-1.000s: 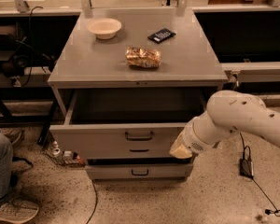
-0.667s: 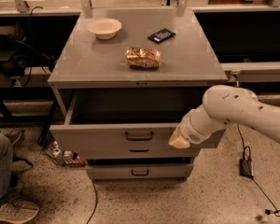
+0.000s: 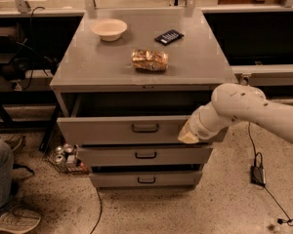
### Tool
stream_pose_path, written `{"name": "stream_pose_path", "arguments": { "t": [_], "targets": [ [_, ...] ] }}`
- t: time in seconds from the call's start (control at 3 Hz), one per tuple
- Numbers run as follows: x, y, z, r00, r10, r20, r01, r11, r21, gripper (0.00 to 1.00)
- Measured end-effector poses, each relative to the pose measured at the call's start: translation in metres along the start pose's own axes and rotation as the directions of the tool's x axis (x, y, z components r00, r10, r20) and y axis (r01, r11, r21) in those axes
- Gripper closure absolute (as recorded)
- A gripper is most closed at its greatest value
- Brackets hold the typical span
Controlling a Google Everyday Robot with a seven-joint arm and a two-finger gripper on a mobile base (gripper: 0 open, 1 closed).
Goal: Close top drawer
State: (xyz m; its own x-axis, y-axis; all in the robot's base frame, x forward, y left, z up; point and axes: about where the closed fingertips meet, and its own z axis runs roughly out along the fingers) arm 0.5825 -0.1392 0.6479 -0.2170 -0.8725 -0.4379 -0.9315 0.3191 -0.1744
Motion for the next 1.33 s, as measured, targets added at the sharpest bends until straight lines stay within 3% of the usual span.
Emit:
{"name": "stream_pose_path", "arguments": {
  "t": [0.67,1.33],
  "targets": [
    [-0.008,-0.044,0.002,0.999,-0.044,0.007,0.044,0.9967,0.068,1.0],
    [-0.014,-0.069,-0.002,0.997,-0.072,0.005,0.071,0.9923,0.101,1.0]
  ]
}}
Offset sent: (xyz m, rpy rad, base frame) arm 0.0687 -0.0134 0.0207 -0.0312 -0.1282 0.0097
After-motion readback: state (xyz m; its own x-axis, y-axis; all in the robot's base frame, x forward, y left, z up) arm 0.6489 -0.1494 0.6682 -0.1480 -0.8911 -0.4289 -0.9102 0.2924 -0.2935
